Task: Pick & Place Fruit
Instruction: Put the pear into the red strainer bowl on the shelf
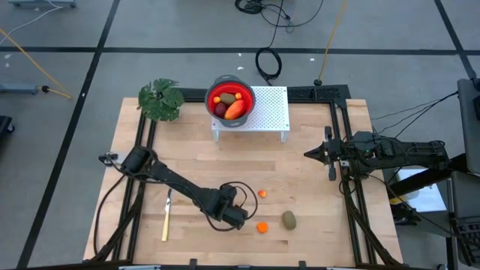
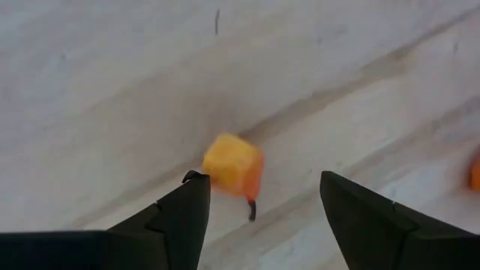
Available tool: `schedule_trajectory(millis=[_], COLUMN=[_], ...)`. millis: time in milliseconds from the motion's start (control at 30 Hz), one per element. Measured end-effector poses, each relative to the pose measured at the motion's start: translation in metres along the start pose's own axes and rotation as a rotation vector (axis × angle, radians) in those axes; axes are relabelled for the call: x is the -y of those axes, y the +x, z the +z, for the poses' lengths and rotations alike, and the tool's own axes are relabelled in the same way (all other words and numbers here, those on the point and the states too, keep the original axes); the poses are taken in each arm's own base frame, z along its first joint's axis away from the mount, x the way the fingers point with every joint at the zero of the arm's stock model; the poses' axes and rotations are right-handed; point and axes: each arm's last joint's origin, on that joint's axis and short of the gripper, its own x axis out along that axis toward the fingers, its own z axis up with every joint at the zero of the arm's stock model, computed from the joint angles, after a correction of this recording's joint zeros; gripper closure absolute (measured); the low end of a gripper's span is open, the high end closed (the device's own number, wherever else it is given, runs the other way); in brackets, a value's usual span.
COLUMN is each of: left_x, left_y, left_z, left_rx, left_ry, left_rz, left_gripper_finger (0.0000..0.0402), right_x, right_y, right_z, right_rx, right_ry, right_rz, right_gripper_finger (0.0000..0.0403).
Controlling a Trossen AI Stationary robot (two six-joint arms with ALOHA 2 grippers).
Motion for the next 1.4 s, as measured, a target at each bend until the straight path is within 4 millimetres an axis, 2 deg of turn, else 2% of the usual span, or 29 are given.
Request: schedule_trajectory(millis=[233, 633, 1167, 1400], left_x=[-0.003, -0.013, -0.016, -0.016], left_y=[0.004, 0.016, 0.018, 0.017], left_z=[0.007, 0.003, 0.003, 0.003], left_rx=[0.007, -0.044, -0.028, -0.03], left_ry=[-0.009, -0.04, -0.035, -0.02], left_rz=[0.014, 0.055, 0.066, 0.066], left_gripper_finger=[0.0149, 0.0151, 0.0264, 0.0279], right_x=[0.0, 0.0, 0.0, 0.0], right_y=[0.0, 0.0, 0.0, 0.0], right_z=[0.0, 0.0, 0.0, 0.0], right_rx=[0.0, 0.0, 0.0, 0.0], right_ry=[0.0, 0.0, 0.0, 0.0], right_rz=[0.0, 0.0, 0.0, 0.0], right_gripper_finger=[0.0399, 0.0399, 0.0399, 0.0399])
